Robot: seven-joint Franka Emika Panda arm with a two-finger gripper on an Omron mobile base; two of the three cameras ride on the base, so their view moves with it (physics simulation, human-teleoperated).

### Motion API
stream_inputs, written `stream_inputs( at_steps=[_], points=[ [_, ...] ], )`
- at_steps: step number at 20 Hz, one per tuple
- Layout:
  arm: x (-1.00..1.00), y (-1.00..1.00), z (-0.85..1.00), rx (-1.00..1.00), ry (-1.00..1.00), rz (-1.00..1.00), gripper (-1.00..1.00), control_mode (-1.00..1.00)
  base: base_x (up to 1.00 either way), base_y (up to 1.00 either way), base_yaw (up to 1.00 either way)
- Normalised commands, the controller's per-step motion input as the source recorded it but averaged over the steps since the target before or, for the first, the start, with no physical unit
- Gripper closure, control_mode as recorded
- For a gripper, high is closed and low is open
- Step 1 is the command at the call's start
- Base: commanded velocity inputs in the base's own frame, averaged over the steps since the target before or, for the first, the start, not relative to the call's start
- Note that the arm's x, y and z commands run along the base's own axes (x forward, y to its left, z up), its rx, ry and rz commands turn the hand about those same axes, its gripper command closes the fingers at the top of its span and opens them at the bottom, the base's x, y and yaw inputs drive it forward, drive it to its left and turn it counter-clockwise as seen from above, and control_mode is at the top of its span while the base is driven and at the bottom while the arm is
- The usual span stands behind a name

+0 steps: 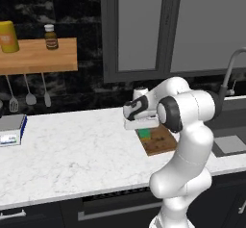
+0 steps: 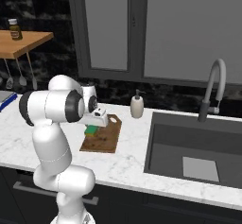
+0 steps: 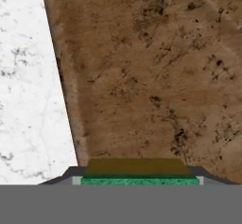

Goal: Pick up the sponge from the counter and clean the cutting board by briefly scrubbing or pressing down on the cutting board. Once finished, release the sponge.

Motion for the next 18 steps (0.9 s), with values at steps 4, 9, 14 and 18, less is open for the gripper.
stream_inputs(
  at_steps=[4, 9, 14, 18],
  points=[
    [0.07, 0.11, -0.31, -0.02, 0.0, 0.05, 1.0, -1.0, 0.0, 0.0, 0.0],
    [0.05, -0.59, -0.02, 0.0, 0.0, 0.06, 1.0, -1.0, 0.0, 0.0, 0.0],
    [0.0, -0.65, -0.07, 0.0, 0.0, 0.06, 1.0, -1.0, 0.0, 0.0, 0.0],
    [0.0, -0.5, -0.17, 0.0, 0.0, 0.06, 1.0, -1.0, 0.0, 0.0, 0.0]
  ],
)
